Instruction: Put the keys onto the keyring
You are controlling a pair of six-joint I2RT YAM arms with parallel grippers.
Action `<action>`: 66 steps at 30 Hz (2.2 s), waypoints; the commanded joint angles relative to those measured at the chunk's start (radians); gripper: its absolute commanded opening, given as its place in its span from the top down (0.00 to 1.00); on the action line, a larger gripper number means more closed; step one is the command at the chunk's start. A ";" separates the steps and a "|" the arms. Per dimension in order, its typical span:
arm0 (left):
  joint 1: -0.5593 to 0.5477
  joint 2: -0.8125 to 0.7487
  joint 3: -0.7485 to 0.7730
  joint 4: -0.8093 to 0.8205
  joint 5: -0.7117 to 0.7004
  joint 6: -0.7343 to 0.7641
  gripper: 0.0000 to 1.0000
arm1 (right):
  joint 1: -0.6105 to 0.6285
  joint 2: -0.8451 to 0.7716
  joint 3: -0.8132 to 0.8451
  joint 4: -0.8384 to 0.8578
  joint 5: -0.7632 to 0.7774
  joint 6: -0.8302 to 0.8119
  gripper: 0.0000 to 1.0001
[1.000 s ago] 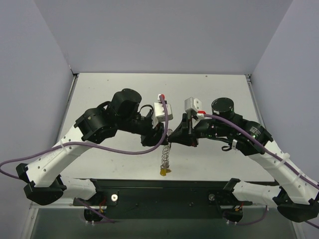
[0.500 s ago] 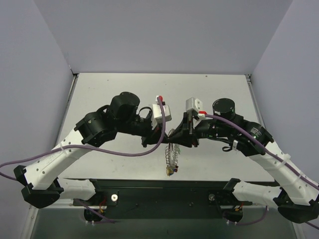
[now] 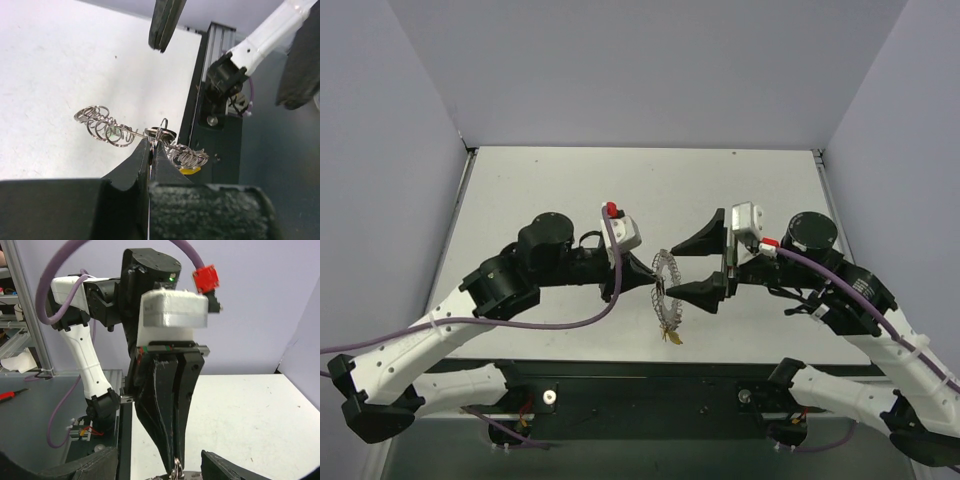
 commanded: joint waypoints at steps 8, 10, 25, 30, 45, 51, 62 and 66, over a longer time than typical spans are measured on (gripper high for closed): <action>0.005 -0.104 -0.052 0.371 0.052 -0.077 1.00 | -0.004 0.038 -0.025 0.069 -0.029 0.008 0.56; 0.005 -0.109 -0.052 0.379 0.064 -0.076 1.00 | -0.007 0.043 -0.022 0.070 -0.040 0.009 0.76; 0.015 -0.196 -0.091 0.446 0.009 -0.068 1.00 | -0.013 0.037 -0.033 0.072 -0.063 0.013 0.86; 0.018 -0.198 -0.091 0.481 0.015 -0.067 1.00 | -0.015 0.031 -0.040 0.072 -0.071 0.013 0.85; 0.021 -0.224 -0.170 0.662 0.025 -0.102 1.00 | -0.020 0.058 -0.042 0.059 -0.094 0.026 1.00; 0.021 -0.229 -0.194 0.748 0.045 -0.107 1.00 | -0.023 0.066 -0.042 0.053 -0.110 0.026 1.00; 0.024 -0.236 -0.222 0.880 0.058 -0.110 1.00 | -0.026 0.078 -0.033 0.027 -0.132 0.019 1.00; 0.024 -0.241 -0.219 0.892 0.064 -0.110 1.00 | -0.032 0.087 -0.020 -0.003 -0.149 0.005 1.00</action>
